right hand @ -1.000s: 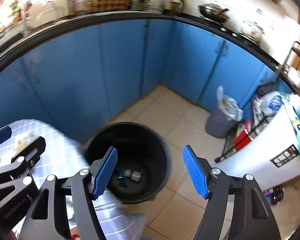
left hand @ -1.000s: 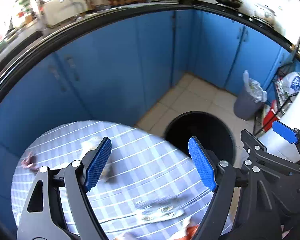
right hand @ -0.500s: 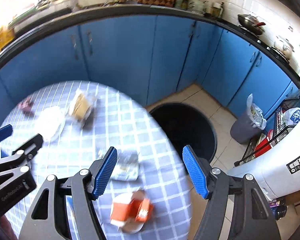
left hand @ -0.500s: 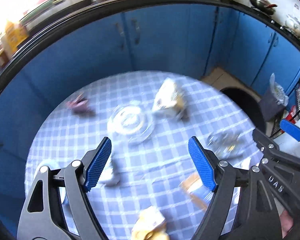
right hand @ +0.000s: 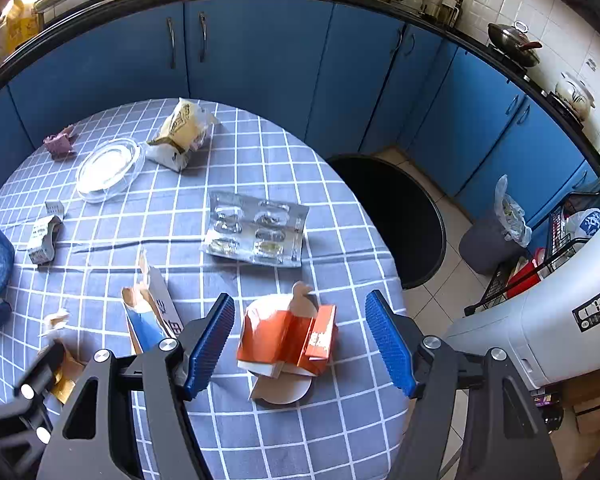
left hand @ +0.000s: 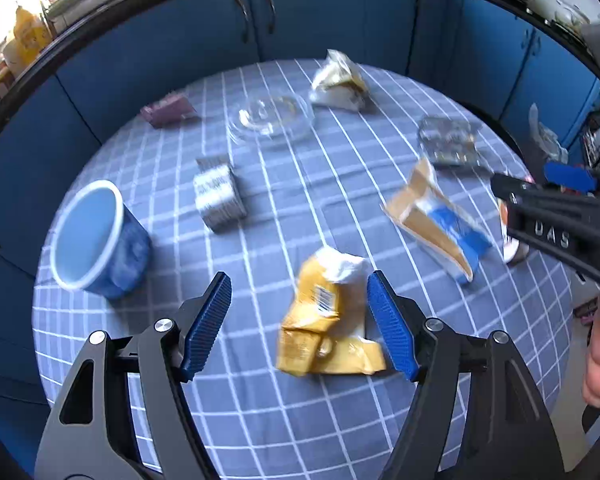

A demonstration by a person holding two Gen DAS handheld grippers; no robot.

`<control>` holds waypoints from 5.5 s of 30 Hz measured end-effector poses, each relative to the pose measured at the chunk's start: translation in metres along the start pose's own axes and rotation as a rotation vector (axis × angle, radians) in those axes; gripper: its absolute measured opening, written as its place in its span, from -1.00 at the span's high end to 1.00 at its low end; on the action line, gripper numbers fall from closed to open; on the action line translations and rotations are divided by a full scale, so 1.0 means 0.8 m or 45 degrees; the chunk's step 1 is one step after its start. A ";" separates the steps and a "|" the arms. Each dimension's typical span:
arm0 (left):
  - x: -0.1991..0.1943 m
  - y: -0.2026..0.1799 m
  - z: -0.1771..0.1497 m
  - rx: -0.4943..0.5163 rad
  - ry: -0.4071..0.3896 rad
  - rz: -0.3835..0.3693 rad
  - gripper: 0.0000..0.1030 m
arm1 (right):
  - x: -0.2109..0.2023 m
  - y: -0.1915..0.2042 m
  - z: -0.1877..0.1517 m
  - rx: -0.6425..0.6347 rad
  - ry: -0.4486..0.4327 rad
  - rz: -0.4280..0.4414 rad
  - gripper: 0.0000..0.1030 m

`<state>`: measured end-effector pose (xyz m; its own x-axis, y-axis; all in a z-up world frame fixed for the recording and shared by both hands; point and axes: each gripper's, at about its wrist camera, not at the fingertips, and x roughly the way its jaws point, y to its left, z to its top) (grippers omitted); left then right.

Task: Collect trash
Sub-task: 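Grasp the yellow snack bag with the left tool while the right tool grasps the orange box, then move the right tool over the bin and open it to drop the orange box, then lower the yellow snack bag over the bin and open the left tool, then grasp the blue-white carton with the left tool while the right tool grasps the blister pack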

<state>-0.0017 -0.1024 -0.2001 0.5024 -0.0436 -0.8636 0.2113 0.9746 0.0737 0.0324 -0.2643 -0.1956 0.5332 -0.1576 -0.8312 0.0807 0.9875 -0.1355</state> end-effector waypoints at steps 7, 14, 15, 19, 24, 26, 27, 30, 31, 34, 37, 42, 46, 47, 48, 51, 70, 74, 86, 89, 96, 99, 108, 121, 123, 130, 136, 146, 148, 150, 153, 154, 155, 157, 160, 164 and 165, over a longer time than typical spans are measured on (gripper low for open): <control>0.019 -0.011 -0.015 0.009 0.041 -0.041 -0.18 | 0.012 0.000 -0.011 0.009 0.025 0.036 -0.06; 0.019 -0.019 -0.015 0.035 0.033 -0.078 0.06 | 0.013 -0.003 -0.013 0.035 0.023 0.082 0.33; 0.019 -0.020 -0.013 0.049 0.036 -0.074 0.08 | 0.012 -0.004 -0.013 0.039 0.022 0.092 0.44; 0.018 -0.025 -0.004 0.077 0.048 -0.102 0.18 | 0.011 -0.011 -0.006 0.071 0.041 0.126 0.59; 0.008 -0.023 0.019 0.070 0.015 -0.098 0.20 | 0.001 -0.020 0.009 0.078 0.032 0.133 0.66; 0.000 -0.022 0.031 0.064 -0.008 -0.092 0.21 | -0.005 -0.023 0.017 0.076 0.020 0.137 0.66; -0.003 -0.022 0.037 0.060 -0.020 -0.090 0.21 | -0.008 -0.024 0.022 0.077 0.016 0.139 0.66; -0.014 -0.024 0.056 0.062 -0.056 -0.083 0.21 | -0.017 -0.030 0.035 0.077 -0.002 0.140 0.66; -0.016 -0.024 0.061 0.062 -0.063 -0.082 0.21 | -0.019 -0.032 0.040 0.076 -0.008 0.138 0.66; -0.023 -0.027 0.080 0.056 -0.084 -0.079 0.21 | -0.025 -0.040 0.055 0.078 -0.030 0.132 0.66; -0.027 -0.033 0.097 0.053 -0.101 -0.077 0.21 | -0.030 -0.050 0.069 0.073 -0.054 0.118 0.66; -0.029 -0.041 0.120 0.051 -0.122 -0.079 0.21 | -0.033 -0.069 0.087 0.079 -0.078 0.101 0.66; -0.034 -0.051 0.136 0.059 -0.157 -0.078 0.21 | -0.030 -0.081 0.102 0.083 -0.091 0.089 0.66; -0.035 -0.053 0.140 0.062 -0.166 -0.076 0.21 | -0.028 -0.084 0.106 0.086 -0.092 0.085 0.66; -0.035 -0.055 0.144 0.063 -0.171 -0.075 0.21 | -0.026 -0.086 0.109 0.088 -0.092 0.082 0.66; -0.035 -0.062 0.156 0.071 -0.187 -0.074 0.21 | -0.021 -0.094 0.119 0.091 -0.095 0.078 0.66; -0.020 -0.107 0.214 0.106 -0.199 -0.095 0.20 | 0.006 -0.158 0.162 0.154 -0.128 0.040 0.61; -0.017 -0.115 0.222 0.112 -0.205 -0.101 0.20 | 0.004 -0.160 0.167 0.138 -0.167 0.034 0.49; -0.011 -0.136 0.242 0.148 -0.219 -0.133 0.20 | 0.002 -0.172 0.168 0.161 -0.213 -0.002 -0.19; -0.011 -0.143 0.248 0.166 -0.231 -0.150 0.20 | 0.003 -0.178 0.169 0.174 -0.208 -0.023 -0.19; -0.009 -0.167 0.268 0.208 -0.268 -0.197 0.20 | 0.005 -0.194 0.165 0.209 -0.197 -0.071 -0.18; -0.007 -0.177 0.278 0.222 -0.284 -0.213 0.20 | 0.005 -0.203 0.163 0.229 -0.193 -0.088 -0.18; -0.004 -0.213 0.302 0.274 -0.321 -0.263 0.14 | 0.003 -0.221 0.156 0.274 -0.192 -0.129 -0.18; -0.012 -0.208 0.306 0.241 -0.364 -0.209 -0.64 | 0.001 -0.221 0.152 0.286 -0.180 -0.135 -0.18; -0.011 -0.195 0.300 0.221 -0.342 -0.191 -0.64 | 0.001 -0.212 0.149 0.278 -0.171 -0.111 -0.18; -0.016 -0.139 0.263 0.162 -0.279 -0.115 -0.64 | -0.004 -0.165 0.142 0.223 -0.157 -0.030 -0.18; -0.022 -0.083 0.230 0.067 -0.233 -0.066 -0.64 | -0.012 -0.115 0.133 0.143 -0.143 0.038 -0.19; -0.035 -0.010 0.174 -0.022 -0.193 -0.017 -0.64 | -0.029 -0.033 0.092 0.054 -0.103 0.107 -0.19; -0.036 0.002 0.159 -0.034 -0.180 -0.014 -0.64 | -0.031 -0.022 0.084 0.041 -0.095 0.118 -0.19; -0.036 0.015 0.143 -0.040 -0.160 -0.015 -0.64 | -0.028 -0.011 0.078 0.024 -0.074 0.151 -0.19; -0.031 0.026 0.120 -0.038 -0.130 -0.018 -0.64 | -0.015 0.002 0.075 -0.014 -0.056 0.169 -0.19; -0.029 0.028 0.112 -0.036 -0.119 -0.024 -0.64 | -0.010 0.004 0.075 -0.024 -0.043 0.187 -0.19; -0.025 0.029 0.101 -0.031 -0.106 -0.032 -0.64 | -0.004 0.006 0.075 -0.037 -0.029 0.203 -0.25; -0.019 0.027 0.086 -0.024 -0.088 -0.051 -0.64 | 0.007 0.009 0.073 -0.086 -0.015 0.218 -0.35; -0.008 0.015 0.064 -0.014 -0.068 -0.100 -0.64 | 0.018 0.007 0.067 -0.154 -0.013 0.199 -0.36; 0.001 -0.008 0.049 -0.004 -0.067 -0.150 -0.64 | 0.024 -0.009 0.052 -0.194 -0.007 0.192 -0.36; 0.003 -0.015 0.047 -0.005 -0.064 -0.167 -0.64 | 0.024 -0.013 0.049 -0.218 -0.010 0.180 -0.36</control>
<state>0.0288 -0.1228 -0.1844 0.5121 -0.1812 -0.8396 0.2743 0.9608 -0.0401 0.0748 -0.2773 -0.1892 0.5353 -0.0166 -0.8445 -0.1396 0.9843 -0.1079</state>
